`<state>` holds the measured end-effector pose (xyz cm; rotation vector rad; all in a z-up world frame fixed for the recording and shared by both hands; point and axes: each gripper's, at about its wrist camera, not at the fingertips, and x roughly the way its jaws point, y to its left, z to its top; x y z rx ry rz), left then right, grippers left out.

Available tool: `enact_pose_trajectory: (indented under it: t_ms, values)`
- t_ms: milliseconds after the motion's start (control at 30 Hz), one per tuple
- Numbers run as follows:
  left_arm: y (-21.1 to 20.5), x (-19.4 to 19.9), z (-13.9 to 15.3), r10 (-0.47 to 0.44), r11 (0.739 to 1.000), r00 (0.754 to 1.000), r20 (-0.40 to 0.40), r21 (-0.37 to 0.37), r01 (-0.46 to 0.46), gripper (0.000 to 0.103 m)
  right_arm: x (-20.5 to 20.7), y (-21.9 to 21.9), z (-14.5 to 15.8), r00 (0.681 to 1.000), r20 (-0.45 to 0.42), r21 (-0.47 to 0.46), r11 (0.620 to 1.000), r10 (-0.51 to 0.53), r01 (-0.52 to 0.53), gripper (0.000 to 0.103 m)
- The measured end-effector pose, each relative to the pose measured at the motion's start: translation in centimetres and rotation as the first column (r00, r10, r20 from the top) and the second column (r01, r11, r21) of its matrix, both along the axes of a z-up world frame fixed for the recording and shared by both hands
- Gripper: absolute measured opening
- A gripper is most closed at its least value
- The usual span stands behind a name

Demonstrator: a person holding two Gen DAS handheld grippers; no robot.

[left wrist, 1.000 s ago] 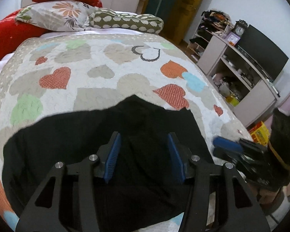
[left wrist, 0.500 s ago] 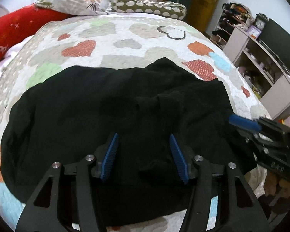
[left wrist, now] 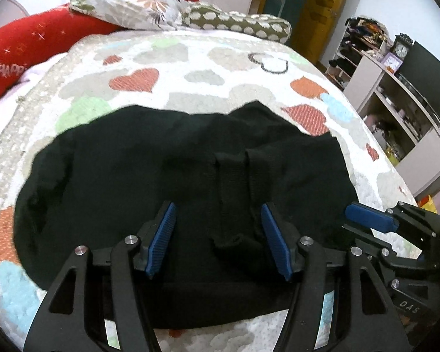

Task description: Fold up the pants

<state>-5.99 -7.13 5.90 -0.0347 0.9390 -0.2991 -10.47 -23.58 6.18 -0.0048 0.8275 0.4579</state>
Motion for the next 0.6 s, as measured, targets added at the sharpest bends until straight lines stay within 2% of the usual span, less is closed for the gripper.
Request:
enact_pose_trajectory:
  t_ms: [267, 433, 600]
  values:
    - [1.3, -0.8, 0.9, 0.031, 0.999, 0.999, 0.032, 0.012, -0.032, 0.061, 1.5, 1.3, -0.5, 1.000, -0.023, 0.019, 1.000, -0.008, 0.008, 0.033]
    - [2.4, -1.0, 0.9, 0.069, 0.997, 0.997, 0.038, 0.011, -0.070, 0.061, 2.1, 2.7, -2.5, 0.997, -0.082, -0.001, 1.000, 0.008, -0.008, 0.034]
    - [3.4, -1.1, 1.0, 0.093, 0.996, 0.995, 0.040, 0.004, -0.093, 0.061, 2.0, 2.3, -1.0, 0.999, -0.047, 0.015, 1.000, 0.001, 0.000, 0.034]
